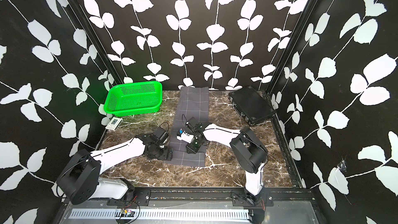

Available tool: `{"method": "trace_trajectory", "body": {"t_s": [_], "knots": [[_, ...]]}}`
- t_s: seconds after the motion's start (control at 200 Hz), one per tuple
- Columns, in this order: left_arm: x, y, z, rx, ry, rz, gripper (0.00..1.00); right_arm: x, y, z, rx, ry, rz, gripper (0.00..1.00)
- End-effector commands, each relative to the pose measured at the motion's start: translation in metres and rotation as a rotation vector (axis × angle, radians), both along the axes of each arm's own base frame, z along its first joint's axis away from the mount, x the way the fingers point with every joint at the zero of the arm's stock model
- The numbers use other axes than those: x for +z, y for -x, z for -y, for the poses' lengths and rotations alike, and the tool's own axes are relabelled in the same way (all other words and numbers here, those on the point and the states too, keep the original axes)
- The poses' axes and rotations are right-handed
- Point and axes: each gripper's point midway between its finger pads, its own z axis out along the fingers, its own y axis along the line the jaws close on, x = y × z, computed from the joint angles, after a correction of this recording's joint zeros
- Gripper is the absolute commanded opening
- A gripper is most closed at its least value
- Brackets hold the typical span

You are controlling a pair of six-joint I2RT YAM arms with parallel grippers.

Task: Roll up the pillowcase
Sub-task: Roll the pillowcase at the center of the board.

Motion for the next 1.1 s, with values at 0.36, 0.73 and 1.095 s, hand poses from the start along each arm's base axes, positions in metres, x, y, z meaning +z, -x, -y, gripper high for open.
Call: {"method": "trace_trajectory", "body": {"t_s": [0.36,0.73,1.095], "knots": [[0.036,-0.013,-0.006,0.018,-0.041,0.086,0.96,-0.003,0.020,0.051,-0.135,-0.006,0.072,0.32],[0.065,0.032,0.035,0.342,0.115,0.193,0.92,-0.029,0.013,0.068,-0.221,0.093,0.082,0.26],[0.030,0.050,0.076,0.889,0.344,0.158,0.77,-0.022,0.013,0.072,-0.257,0.075,0.105,0.26]]}}
